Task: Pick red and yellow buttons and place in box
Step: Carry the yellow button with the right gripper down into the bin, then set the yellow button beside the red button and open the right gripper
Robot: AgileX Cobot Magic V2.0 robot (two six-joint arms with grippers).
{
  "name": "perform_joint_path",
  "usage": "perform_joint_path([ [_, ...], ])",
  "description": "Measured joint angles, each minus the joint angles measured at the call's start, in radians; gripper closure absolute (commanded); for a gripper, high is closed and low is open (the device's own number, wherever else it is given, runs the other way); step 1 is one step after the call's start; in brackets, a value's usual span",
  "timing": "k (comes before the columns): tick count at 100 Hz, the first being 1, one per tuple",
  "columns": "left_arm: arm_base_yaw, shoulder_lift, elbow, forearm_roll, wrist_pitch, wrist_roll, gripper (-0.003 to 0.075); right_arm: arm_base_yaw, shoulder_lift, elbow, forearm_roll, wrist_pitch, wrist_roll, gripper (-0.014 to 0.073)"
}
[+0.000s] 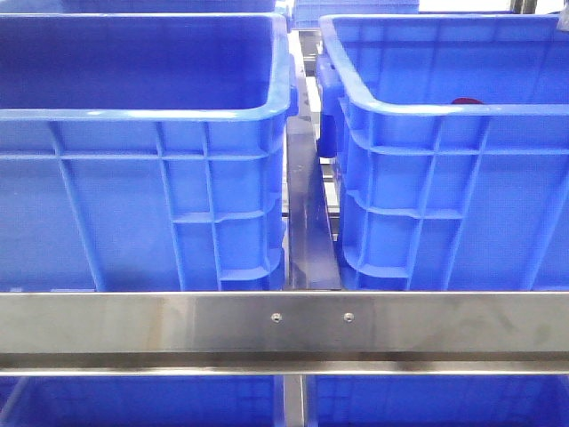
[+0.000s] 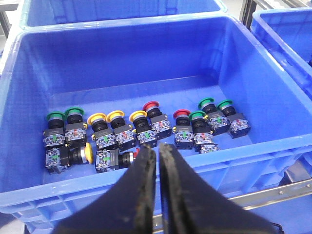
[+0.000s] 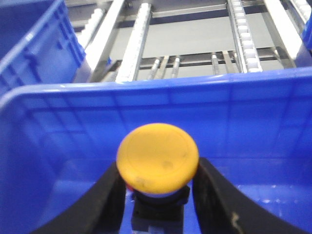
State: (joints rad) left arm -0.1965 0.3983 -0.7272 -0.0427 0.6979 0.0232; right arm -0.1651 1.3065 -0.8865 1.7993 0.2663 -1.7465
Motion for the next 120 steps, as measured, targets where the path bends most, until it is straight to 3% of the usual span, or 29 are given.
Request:
perform_joint_path([
  [27,0.0,0.0,0.0,0.0,0.0,0.0,0.0739,0.0,0.199,-0.116,0.01,-0.069,-0.116,0.047],
  [62,0.0,0.0,0.002,0.0,0.0,0.0,0.0739,0.0,0.427,-0.258,0.013,-0.091,-0.132,0.047],
  [120,0.0,0.0,0.002,0.0,-0.002,0.0,0.0739,0.0,0.569,-0.332,0.015,-0.104,-0.133,0.047],
])
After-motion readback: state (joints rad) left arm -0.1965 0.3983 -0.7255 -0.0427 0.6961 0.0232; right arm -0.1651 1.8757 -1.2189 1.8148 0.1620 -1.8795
